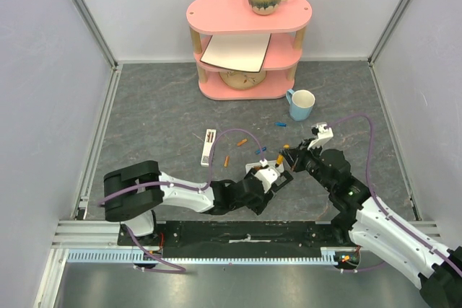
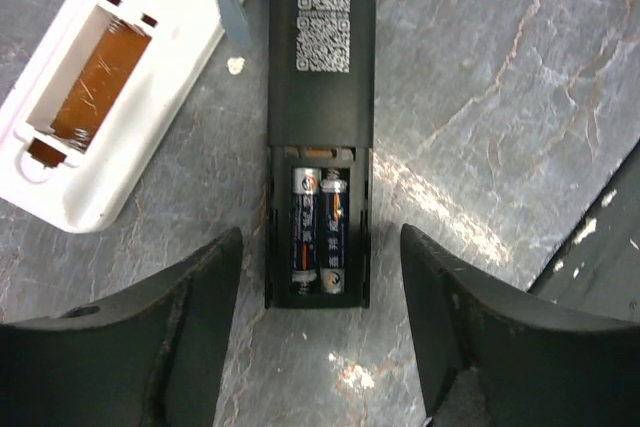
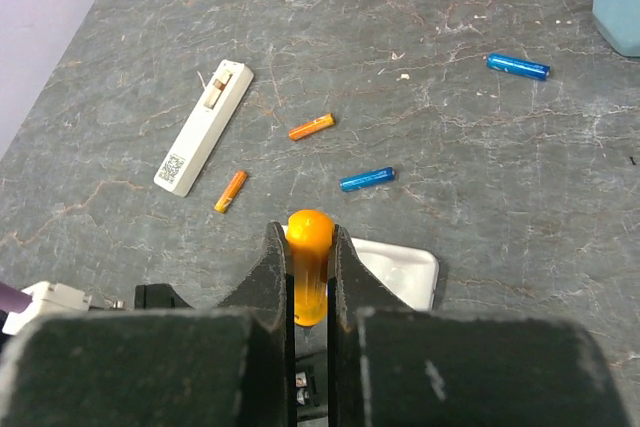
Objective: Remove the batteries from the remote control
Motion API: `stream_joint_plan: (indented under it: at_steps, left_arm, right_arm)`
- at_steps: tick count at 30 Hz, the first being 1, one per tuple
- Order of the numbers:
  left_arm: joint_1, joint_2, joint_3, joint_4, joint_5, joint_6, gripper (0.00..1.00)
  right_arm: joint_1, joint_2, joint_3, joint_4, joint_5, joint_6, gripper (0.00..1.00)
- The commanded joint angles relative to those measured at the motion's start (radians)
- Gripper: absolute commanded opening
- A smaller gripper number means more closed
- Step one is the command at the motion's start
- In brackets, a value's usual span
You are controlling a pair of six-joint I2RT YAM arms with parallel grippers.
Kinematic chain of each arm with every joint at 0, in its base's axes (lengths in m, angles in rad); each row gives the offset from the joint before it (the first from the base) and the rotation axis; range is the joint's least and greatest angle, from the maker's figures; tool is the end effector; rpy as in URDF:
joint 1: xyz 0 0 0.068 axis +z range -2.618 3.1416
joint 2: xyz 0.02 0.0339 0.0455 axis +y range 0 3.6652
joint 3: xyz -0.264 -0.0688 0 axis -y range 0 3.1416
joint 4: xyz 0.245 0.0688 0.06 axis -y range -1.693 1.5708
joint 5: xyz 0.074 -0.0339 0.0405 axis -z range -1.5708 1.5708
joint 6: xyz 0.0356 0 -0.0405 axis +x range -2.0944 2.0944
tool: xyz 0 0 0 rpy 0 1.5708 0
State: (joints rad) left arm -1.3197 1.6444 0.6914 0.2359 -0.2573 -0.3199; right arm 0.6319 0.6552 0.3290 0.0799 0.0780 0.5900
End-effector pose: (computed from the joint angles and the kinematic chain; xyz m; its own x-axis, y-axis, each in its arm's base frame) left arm 0.0863 -0.2999 0.1406 -0.4346 0.4703 -0.7681 0.7926 0.6046 -0.0783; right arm 0.1373 0.0971 0.2260 -0.4572 0.3527 -0.8164 -0.3292 0.7857 0.5238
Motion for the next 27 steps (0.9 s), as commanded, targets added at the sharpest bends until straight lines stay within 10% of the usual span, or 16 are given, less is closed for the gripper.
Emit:
stream_joint_plan:
  at_steps: [1,14,27]
  left_arm:
    - [-0.007,0.060,-0.004,-0.017,-0.045,-0.001,0.66]
    - [-0.019,-0.003,-0.096,-0.075,-0.106,-0.048,0.65]
    - [-0.045,0.049,-0.115,-0.014,-0.071,-0.065,0.25]
  right_arm:
    - [-0.003,-0.032,-0.019,-0.003,0.003,-0.012,0.00]
    - [-0.001,-0.072,-0.102,0.075,-0.111,-0.007,0.00]
    - [0.003,-0.023,-0.159,0.187,-0.150,0.030,0.00]
